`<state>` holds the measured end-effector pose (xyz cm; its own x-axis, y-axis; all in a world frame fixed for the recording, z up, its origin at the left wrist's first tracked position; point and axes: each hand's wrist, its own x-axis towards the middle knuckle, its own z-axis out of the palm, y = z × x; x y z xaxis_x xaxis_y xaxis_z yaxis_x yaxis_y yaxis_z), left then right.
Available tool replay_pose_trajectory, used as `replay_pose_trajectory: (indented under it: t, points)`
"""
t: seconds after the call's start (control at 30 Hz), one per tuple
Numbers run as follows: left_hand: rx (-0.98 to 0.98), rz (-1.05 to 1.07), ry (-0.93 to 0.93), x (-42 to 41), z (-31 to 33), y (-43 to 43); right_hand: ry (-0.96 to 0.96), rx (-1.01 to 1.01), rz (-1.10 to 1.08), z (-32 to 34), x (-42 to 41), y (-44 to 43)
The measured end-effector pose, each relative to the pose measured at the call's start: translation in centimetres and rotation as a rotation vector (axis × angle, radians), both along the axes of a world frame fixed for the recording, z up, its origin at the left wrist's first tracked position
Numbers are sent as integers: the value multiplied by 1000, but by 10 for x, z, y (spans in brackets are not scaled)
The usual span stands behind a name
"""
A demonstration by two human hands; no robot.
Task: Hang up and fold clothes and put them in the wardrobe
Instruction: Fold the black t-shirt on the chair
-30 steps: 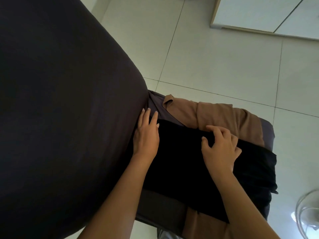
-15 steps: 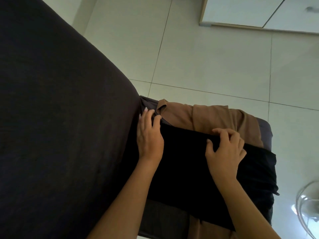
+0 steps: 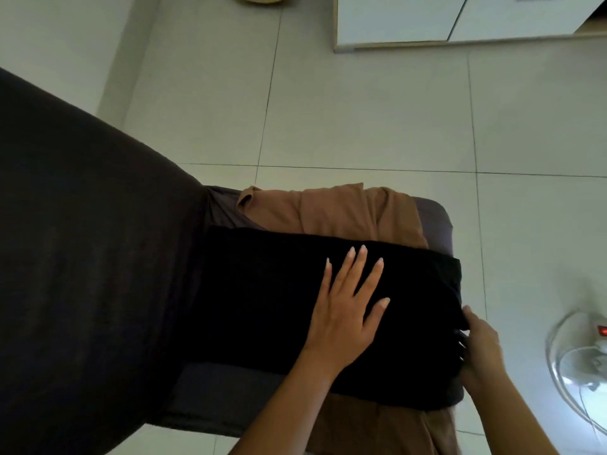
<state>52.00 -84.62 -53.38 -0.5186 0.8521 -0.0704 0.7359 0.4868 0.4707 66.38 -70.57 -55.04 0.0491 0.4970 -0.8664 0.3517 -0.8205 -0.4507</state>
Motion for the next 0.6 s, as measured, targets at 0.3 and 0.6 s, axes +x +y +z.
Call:
replay_pose_trajectory:
  t: [0.3,0.6]
  points:
    - [-142,0,197,74,-4,52,563,-221,-485,-15,42,65]
    - [-285,15,392,107,-22,91,380,-68,-57,-83,101,31]
